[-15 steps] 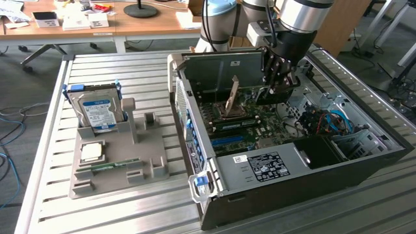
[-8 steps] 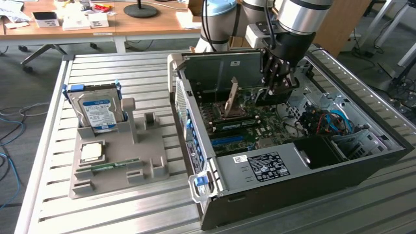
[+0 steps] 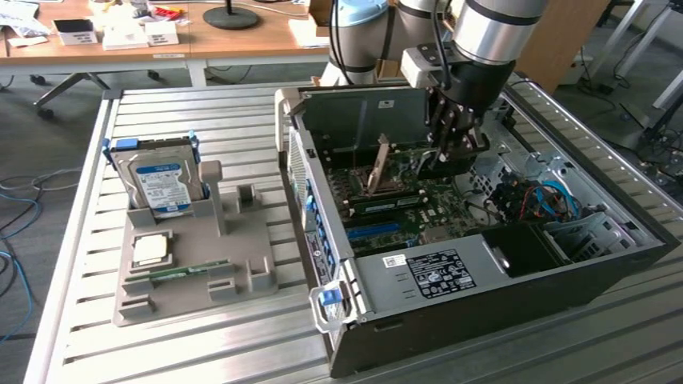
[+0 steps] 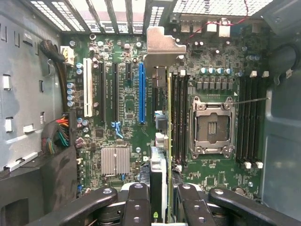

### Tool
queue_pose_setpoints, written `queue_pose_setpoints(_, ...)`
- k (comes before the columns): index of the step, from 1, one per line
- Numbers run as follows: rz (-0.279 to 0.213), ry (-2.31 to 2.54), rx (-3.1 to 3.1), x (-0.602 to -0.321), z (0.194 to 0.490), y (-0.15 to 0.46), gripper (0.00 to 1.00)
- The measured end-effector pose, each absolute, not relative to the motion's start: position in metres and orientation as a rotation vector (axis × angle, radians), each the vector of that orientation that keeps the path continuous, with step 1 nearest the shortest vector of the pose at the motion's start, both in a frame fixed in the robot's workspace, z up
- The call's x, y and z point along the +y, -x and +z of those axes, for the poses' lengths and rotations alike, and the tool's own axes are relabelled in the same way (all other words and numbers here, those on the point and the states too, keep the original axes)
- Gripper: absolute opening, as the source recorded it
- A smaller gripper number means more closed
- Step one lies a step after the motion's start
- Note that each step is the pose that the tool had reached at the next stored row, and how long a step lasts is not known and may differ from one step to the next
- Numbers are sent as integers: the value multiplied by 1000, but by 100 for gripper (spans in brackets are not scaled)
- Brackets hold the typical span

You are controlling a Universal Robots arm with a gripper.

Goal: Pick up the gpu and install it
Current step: 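Insert the gpu into the slot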

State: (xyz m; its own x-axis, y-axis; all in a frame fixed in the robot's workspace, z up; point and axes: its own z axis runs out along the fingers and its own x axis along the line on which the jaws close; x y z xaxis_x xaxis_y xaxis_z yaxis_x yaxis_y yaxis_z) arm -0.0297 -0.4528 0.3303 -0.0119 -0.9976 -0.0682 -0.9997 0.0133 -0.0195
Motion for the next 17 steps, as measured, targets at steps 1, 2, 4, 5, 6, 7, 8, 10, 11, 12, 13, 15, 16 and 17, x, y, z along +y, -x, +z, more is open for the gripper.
queue_pose_setpoints(1,53,2165,2189,-453,329,30,27)
queue_pose_setpoints(2,53,2167,2187,-453,328,30,27)
queue_pose_setpoints(4,53,2170,2184,-454,325,31,27)
queue_pose_setpoints(5,53,2172,2182,-454,324,32,27)
queue_pose_setpoints(6,53,2173,2181,-454,323,32,27)
queue_pose_setpoints(7,53,2174,2181,-454,323,32,27)
queue_pose_setpoints(8,53,2174,2181,-454,323,32,27)
queue_pose_setpoints(10,53,2174,2181,-454,323,32,27)
queue_pose_setpoints(11,53,2174,2181,-454,322,32,27)
queue_pose_setpoints(12,53,2174,2181,-454,322,32,27)
queue_pose_setpoints(13,42,2179,2186,-454,321,32,27)
queue_pose_setpoints(15,42,2179,2186,-454,321,32,27)
queue_pose_setpoints(16,42,2179,2186,-454,321,32,27)
queue_pose_setpoints(17,42,2179,2186,-454,321,32,27)
